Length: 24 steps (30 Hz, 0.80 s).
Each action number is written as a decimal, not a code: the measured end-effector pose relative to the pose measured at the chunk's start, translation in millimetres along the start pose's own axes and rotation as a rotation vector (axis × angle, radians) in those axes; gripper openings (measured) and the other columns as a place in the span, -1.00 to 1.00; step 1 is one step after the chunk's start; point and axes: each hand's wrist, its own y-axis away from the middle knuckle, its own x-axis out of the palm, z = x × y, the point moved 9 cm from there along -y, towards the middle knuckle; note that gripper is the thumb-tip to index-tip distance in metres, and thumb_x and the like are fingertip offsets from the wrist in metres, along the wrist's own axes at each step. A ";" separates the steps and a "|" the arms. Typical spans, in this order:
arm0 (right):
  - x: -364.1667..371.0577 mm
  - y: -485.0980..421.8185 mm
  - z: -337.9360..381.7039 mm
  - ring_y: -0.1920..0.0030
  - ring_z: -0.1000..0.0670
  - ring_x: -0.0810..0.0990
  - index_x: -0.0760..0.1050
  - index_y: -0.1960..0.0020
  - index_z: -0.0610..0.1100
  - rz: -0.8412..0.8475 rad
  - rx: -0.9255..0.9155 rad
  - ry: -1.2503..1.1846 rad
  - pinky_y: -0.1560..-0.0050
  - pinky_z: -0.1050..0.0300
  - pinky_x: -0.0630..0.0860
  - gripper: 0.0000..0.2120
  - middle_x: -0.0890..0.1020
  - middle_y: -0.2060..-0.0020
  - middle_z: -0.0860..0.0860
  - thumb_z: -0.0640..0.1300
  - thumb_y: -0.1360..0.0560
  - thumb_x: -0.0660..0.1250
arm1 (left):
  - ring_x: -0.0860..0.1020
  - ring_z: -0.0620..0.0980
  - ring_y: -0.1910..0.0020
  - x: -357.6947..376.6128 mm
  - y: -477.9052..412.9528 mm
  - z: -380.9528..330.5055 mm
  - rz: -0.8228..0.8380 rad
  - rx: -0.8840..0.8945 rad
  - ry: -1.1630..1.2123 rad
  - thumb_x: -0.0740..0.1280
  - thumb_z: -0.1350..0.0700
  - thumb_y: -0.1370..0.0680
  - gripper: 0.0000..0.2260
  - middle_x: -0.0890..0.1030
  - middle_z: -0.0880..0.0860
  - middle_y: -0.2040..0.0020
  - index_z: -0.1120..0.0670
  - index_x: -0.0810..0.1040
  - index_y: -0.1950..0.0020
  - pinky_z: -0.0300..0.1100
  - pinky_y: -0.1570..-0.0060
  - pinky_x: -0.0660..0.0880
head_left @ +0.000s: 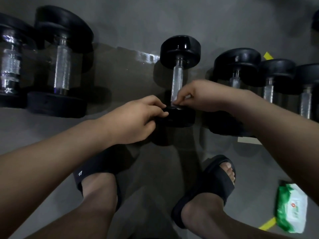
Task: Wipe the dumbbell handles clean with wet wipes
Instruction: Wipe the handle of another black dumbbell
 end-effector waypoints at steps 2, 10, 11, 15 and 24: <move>1.0 5.9 -9.2 0.02 0.29 0.60 0.70 -0.03 0.10 -0.022 0.020 -0.089 -0.07 0.42 0.46 -0.85 0.66 0.10 0.30 -0.11 -0.56 0.41 | 0.53 -0.17 -0.23 3.0 0.2 -3.2 0.010 0.022 -0.012 0.28 0.18 -0.54 -0.65 0.49 -0.14 -0.34 -0.03 0.64 -0.28 -0.33 -0.24 0.40; 5.5 17.7 -33.0 0.12 0.25 0.61 0.59 0.15 0.13 -0.059 0.083 -0.041 0.15 0.46 0.40 -0.78 0.59 0.24 0.29 -0.20 -0.55 0.40 | 0.49 -0.17 -0.30 7.4 -2.2 -9.3 0.029 0.022 -0.015 0.23 0.15 -0.52 -0.58 0.46 -0.15 -0.38 -0.08 0.60 -0.34 -0.34 -0.29 0.35; 5.9 19.3 -37.2 0.12 0.20 0.62 0.59 0.15 0.11 -0.072 0.096 -0.035 0.17 0.43 0.40 -0.80 0.60 0.26 0.28 -0.19 -0.55 0.41 | 0.49 -0.18 -0.29 6.7 -2.5 -9.6 0.025 0.019 -0.014 0.21 0.11 -0.51 -0.58 0.47 -0.15 -0.38 -0.08 0.61 -0.33 -0.35 -0.29 0.36; -0.5 23.2 -35.8 0.22 0.31 0.62 0.64 0.06 -0.04 -0.187 0.102 -0.380 0.16 0.46 0.46 -0.96 0.68 0.28 0.24 -0.17 -0.52 0.47 | 0.51 -0.17 -0.26 7.6 -2.3 -8.2 0.012 0.008 -0.003 0.18 0.08 -0.49 -0.57 0.49 -0.14 -0.35 -0.05 0.64 -0.29 -0.37 -0.26 0.36; -25.2 9.3 -36.6 0.02 0.23 0.59 0.59 0.07 0.04 -0.499 0.145 -0.303 -0.01 0.27 0.52 -0.95 0.65 0.06 0.14 -0.07 -0.56 0.40 | 0.52 -0.19 -0.25 9.1 -1.8 -6.8 0.005 -0.011 0.006 0.22 0.09 -0.51 -0.63 0.49 -0.15 -0.33 -0.04 0.65 -0.26 -0.35 -0.27 0.38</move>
